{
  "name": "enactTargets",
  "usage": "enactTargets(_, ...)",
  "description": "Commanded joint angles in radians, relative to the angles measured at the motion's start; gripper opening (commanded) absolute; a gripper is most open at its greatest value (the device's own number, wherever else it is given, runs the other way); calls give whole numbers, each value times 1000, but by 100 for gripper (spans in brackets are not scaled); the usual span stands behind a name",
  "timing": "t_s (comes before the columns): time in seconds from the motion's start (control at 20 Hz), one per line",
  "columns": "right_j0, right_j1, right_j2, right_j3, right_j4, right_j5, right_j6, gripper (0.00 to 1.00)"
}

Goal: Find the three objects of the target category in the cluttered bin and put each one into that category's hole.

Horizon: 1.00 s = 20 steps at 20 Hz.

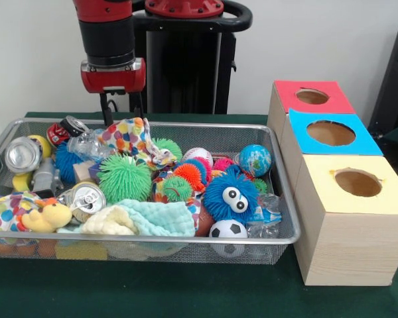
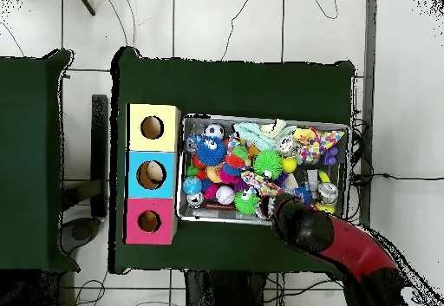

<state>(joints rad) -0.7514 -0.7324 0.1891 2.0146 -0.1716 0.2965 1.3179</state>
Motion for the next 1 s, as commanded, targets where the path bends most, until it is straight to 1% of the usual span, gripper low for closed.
enactTargets(0.05,34,-37,25,-50,-1,44,119,100)
enactTargets(0.1,48,-30,9,-68,-3,42,126,100)
enactTargets(0.2,89,-14,-48,-101,-23,20,146,100)
enactTargets(0.25,103,-11,-70,-107,-31,5,154,100)
enactTargets(0.35,105,-12,-76,-104,-34,-38,158,100)
enactTargets(0.6,109,-14,-82,-107,-64,-84,131,100)
enactTargets(0.75,136,-12,-112,-118,-91,-91,124,100)
enactTargets(1.0,205,10,-196,-164,-114,-78,142,100)
